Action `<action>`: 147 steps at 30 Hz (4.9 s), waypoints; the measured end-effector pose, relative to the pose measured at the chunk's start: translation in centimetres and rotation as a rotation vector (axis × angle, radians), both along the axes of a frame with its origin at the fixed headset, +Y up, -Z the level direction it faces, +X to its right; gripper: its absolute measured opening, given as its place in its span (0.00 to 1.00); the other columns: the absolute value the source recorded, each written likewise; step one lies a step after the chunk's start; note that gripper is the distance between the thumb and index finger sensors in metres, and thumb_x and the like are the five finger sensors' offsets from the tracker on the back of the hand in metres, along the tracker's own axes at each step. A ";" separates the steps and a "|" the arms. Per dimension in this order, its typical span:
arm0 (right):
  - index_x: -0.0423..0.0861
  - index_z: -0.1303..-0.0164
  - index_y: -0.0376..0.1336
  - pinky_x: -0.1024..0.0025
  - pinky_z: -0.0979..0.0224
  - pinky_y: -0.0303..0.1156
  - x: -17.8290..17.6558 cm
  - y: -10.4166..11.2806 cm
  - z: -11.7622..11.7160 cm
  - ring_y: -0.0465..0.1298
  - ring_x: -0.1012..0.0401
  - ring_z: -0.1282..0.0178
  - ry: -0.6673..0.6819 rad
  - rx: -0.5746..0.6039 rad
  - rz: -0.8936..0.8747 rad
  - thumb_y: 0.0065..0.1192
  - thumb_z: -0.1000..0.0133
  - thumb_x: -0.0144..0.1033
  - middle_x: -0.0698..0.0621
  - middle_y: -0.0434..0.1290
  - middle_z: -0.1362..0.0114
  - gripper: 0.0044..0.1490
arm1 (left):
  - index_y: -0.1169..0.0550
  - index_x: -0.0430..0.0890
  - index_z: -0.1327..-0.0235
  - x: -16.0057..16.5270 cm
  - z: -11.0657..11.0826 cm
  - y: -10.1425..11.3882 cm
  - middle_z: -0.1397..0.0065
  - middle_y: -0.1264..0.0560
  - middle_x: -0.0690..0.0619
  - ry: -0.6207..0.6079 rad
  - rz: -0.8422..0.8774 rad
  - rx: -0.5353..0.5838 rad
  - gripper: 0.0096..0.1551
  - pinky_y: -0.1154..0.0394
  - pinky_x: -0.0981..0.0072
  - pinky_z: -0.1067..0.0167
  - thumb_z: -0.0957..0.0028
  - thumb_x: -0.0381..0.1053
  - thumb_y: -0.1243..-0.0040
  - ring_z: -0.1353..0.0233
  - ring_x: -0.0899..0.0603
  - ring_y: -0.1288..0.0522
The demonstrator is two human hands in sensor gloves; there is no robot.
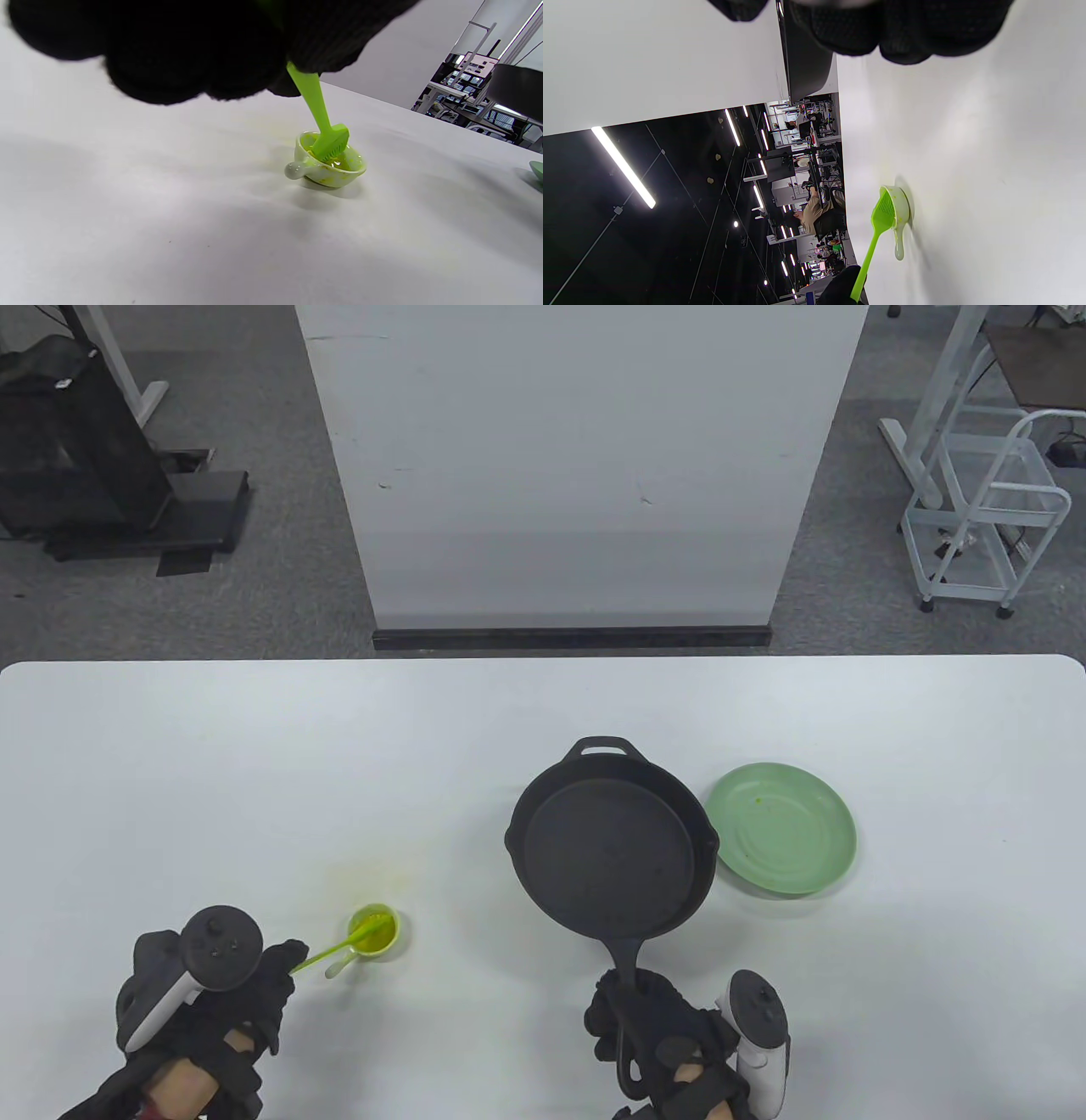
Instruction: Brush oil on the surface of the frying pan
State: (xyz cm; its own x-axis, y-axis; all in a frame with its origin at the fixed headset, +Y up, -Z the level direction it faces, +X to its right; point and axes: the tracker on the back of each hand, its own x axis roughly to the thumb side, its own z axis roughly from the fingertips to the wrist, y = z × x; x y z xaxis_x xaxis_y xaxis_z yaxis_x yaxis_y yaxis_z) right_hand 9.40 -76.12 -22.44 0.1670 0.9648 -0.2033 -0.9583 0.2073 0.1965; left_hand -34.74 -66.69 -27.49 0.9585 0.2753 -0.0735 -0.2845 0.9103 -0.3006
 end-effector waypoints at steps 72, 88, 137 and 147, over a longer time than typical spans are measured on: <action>0.34 0.42 0.56 0.57 0.49 0.73 -0.1 0.2 0.5 0.70 0.41 0.44 -0.014 0.033 0.010 0.56 0.48 0.44 0.39 0.67 0.43 0.34 | 0.22 0.48 0.38 -4.7 -1.4 0.7 0.56 0.18 0.47 0.144 0.325 -0.128 0.25 0.23 0.51 0.63 0.48 0.48 0.44 0.61 0.37 0.20; 0.34 0.42 0.56 0.57 0.48 0.73 0.0 0.3 0.6 0.70 0.41 0.44 -0.016 0.038 0.012 0.56 0.48 0.45 0.39 0.67 0.43 0.34 | 0.21 0.46 0.39 -5.6 -1.3 1.2 0.59 0.17 0.48 0.167 0.315 -0.124 0.25 0.23 0.52 0.65 0.49 0.49 0.43 0.63 0.38 0.20; 0.34 0.41 0.55 0.56 0.47 0.72 -0.7 0.4 1.0 0.69 0.40 0.43 -0.017 0.042 -0.004 0.55 0.48 0.45 0.38 0.66 0.42 0.35 | 0.22 0.43 0.40 22.9 -14.4 7.0 0.61 0.16 0.49 -0.040 0.524 -0.054 0.25 0.22 0.50 0.63 0.49 0.50 0.40 0.66 0.41 0.19; 0.34 0.40 0.54 0.56 0.46 0.72 -0.4 0.4 0.9 0.69 0.40 0.41 -0.024 0.052 -0.008 0.54 0.47 0.45 0.39 0.66 0.41 0.35 | 0.21 0.43 0.42 24.2 -14.8 6.4 0.66 0.16 0.50 -0.062 0.326 -0.007 0.24 0.22 0.50 0.65 0.49 0.51 0.40 0.68 0.42 0.19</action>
